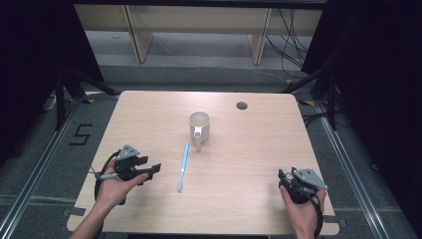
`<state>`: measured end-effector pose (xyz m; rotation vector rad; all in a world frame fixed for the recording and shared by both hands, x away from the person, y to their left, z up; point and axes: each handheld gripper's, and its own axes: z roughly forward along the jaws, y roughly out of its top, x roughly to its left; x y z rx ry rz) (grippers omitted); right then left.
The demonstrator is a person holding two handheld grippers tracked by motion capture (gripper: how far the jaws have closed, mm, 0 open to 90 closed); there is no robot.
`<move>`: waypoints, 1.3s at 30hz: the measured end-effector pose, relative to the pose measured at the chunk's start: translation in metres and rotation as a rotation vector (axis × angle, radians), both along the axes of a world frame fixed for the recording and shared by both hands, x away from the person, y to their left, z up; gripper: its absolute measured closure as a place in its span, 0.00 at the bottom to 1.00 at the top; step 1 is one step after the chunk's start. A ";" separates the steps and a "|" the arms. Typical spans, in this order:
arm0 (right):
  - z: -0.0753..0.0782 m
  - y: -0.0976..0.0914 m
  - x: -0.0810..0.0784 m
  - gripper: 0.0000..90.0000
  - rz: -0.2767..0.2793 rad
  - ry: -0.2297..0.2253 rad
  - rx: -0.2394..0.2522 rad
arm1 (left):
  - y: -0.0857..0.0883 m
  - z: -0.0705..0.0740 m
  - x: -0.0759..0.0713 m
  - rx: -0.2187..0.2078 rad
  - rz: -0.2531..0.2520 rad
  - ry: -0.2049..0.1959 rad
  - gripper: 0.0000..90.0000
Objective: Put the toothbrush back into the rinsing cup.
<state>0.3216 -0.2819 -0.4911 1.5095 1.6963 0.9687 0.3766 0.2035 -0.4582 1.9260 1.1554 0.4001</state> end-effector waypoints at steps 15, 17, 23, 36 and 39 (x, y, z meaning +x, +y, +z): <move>0.006 0.003 0.001 0.58 0.022 0.020 -0.008 | -0.051 0.007 0.040 0.120 -0.057 0.178 0.45; 0.006 0.000 0.003 0.58 0.039 0.023 -0.033 | -0.057 0.004 0.044 0.139 -0.069 0.211 0.46; 0.007 0.003 0.001 0.58 0.020 0.028 -0.002 | -0.073 -0.005 0.055 0.158 -0.076 0.279 0.50; 0.008 0.000 0.002 0.58 0.039 -0.006 -0.020 | -0.094 -0.017 0.076 0.231 0.015 0.405 0.51; 0.008 0.000 0.002 0.58 0.039 0.002 -0.016 | -0.099 -0.015 0.080 0.264 0.010 0.404 0.53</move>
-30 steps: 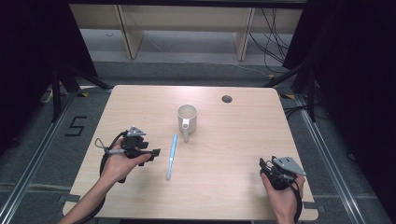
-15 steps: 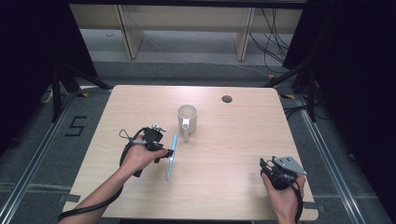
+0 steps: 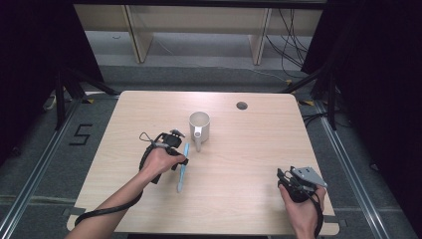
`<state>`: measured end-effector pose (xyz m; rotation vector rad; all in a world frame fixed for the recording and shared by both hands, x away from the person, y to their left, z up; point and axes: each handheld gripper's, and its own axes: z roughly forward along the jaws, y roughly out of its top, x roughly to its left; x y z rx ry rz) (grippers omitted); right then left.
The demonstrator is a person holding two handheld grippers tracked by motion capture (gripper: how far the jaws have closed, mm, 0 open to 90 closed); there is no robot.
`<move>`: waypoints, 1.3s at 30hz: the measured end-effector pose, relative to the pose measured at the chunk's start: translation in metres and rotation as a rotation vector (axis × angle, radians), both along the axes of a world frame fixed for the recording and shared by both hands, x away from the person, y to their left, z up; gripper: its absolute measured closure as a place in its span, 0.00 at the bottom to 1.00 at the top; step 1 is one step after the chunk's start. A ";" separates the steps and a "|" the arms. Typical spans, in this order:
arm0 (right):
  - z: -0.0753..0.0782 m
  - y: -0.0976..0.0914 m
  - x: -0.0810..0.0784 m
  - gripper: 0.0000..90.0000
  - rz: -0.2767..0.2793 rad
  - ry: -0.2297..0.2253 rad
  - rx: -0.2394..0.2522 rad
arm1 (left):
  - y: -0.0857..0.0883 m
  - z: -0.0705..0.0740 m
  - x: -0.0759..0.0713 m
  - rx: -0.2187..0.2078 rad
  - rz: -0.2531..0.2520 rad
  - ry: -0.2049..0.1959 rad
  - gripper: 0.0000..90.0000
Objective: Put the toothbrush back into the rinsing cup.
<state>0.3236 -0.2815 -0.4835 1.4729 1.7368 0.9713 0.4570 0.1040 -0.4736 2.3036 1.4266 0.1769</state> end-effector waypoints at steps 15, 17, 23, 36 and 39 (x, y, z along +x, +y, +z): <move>0.003 0.002 -0.002 0.58 -0.018 0.021 0.017 | -0.018 0.004 0.012 0.110 0.031 0.120 0.59; 0.003 -0.001 0.000 0.58 0.003 -0.003 -0.024 | -0.021 0.007 0.015 0.136 0.032 0.152 0.60; 0.003 0.003 -0.001 0.58 -0.011 0.018 0.009 | -0.026 0.007 0.017 0.165 0.052 0.173 0.63; 0.001 0.001 0.000 0.58 0.010 -0.002 -0.028 | -0.028 0.000 0.021 0.134 0.110 0.204 0.69; 0.001 0.002 0.001 0.57 0.015 -0.002 -0.032 | -0.028 -0.001 0.022 0.150 0.107 0.191 0.70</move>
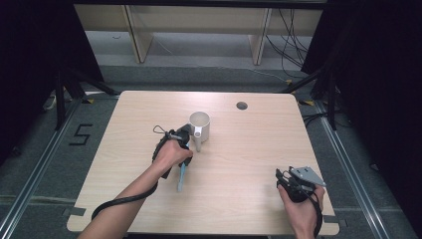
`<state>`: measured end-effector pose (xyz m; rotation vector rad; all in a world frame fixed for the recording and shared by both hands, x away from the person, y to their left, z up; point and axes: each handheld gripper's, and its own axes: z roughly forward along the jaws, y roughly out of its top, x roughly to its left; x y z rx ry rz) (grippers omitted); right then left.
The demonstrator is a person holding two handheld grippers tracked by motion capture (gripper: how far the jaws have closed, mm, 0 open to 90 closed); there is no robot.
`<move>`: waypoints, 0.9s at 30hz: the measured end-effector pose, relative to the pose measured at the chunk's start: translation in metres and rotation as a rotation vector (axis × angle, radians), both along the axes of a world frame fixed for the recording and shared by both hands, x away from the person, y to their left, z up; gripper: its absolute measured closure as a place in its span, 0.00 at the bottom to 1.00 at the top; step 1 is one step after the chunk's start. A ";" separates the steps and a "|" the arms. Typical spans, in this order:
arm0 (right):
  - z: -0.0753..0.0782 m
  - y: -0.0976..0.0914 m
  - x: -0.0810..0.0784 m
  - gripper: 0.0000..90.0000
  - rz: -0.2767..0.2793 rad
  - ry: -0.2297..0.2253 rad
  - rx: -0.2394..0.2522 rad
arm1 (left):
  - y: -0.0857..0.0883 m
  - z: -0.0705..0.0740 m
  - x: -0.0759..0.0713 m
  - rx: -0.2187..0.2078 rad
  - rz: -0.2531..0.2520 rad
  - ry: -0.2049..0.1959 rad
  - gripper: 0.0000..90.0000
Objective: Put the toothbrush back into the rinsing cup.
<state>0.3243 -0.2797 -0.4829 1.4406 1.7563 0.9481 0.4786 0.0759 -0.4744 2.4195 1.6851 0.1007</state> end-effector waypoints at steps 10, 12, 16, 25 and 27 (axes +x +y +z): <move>-0.001 0.001 0.000 0.57 0.003 0.016 0.019 | -0.001 -0.002 0.000 -0.007 0.003 0.014 0.73; 0.000 0.000 0.000 0.57 0.007 0.009 -0.002 | -0.002 -0.002 0.000 -0.008 0.002 0.015 0.74; -0.001 0.002 0.000 0.57 0.004 0.020 0.016 | -0.003 -0.002 0.000 0.001 -0.003 0.003 0.78; -0.002 0.000 0.001 0.57 0.009 0.014 0.001 | 0.001 -0.003 -0.001 0.019 -0.043 -0.004 0.85; -0.002 0.000 0.001 0.57 0.010 0.010 0.001 | 0.002 -0.003 -0.001 0.026 -0.059 -0.004 0.86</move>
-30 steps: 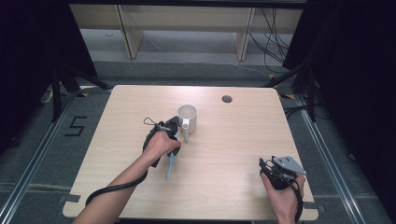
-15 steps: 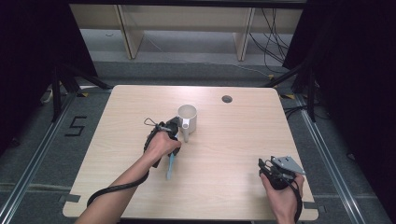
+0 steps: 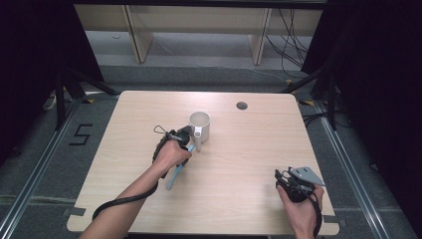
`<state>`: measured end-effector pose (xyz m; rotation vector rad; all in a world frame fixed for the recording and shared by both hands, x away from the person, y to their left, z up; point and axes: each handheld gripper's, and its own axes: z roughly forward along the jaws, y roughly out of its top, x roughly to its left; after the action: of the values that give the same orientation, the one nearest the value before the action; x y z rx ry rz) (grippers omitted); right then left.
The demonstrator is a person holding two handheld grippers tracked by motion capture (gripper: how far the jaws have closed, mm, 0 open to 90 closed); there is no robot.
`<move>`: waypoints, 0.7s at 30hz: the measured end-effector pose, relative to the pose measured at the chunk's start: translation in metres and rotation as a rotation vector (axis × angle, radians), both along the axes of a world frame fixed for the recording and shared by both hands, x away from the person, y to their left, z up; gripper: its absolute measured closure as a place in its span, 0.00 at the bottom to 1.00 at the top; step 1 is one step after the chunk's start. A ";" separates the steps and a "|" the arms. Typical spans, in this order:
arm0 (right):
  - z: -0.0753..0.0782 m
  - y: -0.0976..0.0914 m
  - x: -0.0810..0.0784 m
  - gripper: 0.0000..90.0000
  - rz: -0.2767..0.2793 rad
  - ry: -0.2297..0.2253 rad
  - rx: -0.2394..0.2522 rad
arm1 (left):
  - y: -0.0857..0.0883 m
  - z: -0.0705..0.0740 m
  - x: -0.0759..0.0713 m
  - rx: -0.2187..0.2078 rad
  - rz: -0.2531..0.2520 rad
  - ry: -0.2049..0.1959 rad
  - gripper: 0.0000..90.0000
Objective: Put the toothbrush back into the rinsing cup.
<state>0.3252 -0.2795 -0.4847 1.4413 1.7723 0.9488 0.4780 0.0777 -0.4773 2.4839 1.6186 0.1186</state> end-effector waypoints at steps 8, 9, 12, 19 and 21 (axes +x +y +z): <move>-0.002 0.000 0.000 0.57 -0.003 0.018 0.008 | 0.006 0.000 0.001 -0.003 -0.066 -0.008 0.87; -0.002 0.000 0.000 0.57 -0.002 0.012 0.000 | 0.006 0.001 0.001 -0.006 -0.070 -0.003 0.87; -0.003 0.000 0.001 0.57 -0.003 0.012 0.002 | 0.010 0.001 0.000 -0.021 -0.097 -0.027 0.87; -0.002 0.002 0.001 0.57 0.003 0.006 0.002 | 0.023 0.007 -0.006 -0.045 -0.150 -0.045 0.87; -0.002 0.002 0.001 0.57 0.005 0.007 0.002 | 0.030 0.011 -0.007 -0.041 -0.199 -0.042 0.87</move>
<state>0.3258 -0.2776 -0.4871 1.4439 1.7818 0.9500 0.4709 0.1073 -0.4662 2.5754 1.3357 0.1096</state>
